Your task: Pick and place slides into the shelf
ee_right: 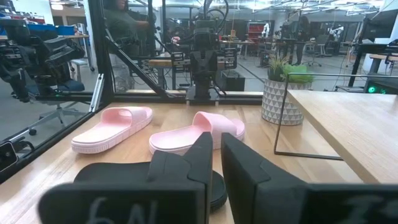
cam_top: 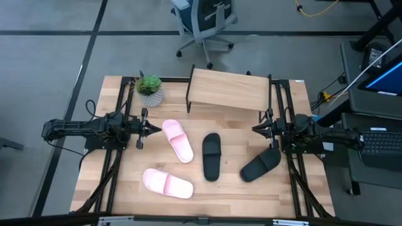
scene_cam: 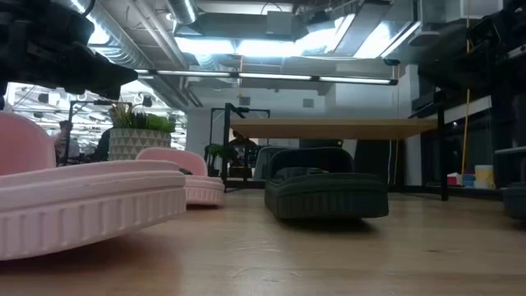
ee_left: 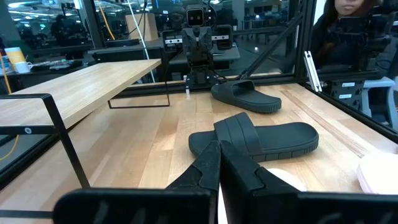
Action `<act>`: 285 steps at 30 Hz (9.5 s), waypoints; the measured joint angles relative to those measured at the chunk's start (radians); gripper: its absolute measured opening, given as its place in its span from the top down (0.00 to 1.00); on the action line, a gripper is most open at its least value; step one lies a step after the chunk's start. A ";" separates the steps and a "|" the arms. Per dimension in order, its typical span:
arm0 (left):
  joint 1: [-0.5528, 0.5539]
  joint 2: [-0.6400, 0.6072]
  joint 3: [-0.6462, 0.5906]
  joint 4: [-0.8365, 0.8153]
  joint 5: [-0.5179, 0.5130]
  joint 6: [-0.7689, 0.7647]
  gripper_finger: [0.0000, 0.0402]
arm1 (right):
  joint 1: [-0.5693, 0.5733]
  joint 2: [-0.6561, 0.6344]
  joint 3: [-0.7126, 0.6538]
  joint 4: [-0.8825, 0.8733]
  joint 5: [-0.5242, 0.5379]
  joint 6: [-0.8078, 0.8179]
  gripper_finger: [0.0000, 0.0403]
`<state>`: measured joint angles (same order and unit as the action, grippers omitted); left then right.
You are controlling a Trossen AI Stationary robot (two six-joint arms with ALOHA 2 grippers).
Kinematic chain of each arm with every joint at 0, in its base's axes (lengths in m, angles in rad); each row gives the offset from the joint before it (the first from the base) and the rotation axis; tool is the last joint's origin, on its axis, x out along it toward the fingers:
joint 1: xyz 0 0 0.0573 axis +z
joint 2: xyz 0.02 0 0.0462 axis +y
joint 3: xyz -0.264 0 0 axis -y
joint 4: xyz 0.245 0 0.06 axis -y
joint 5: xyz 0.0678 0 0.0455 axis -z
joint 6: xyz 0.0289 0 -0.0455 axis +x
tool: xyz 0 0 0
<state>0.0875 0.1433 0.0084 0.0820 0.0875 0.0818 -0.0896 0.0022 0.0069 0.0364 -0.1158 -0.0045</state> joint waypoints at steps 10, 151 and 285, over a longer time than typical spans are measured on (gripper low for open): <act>0.000 0.000 0.000 0.000 0.000 0.000 1.00 | 0.000 0.000 0.000 0.000 0.000 -0.001 0.91; -0.001 0.000 0.000 -0.027 -0.038 -0.103 1.00 | 0.000 0.072 0.000 -0.001 -0.002 -0.074 0.91; -0.037 0.080 0.079 0.016 -0.027 -0.229 1.00 | 0.000 0.175 0.000 0.049 -0.009 -0.128 0.98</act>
<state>0.0505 0.2234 0.0875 0.0978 0.0608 -0.1467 -0.0895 0.1768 0.0067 0.0856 -0.1249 -0.1322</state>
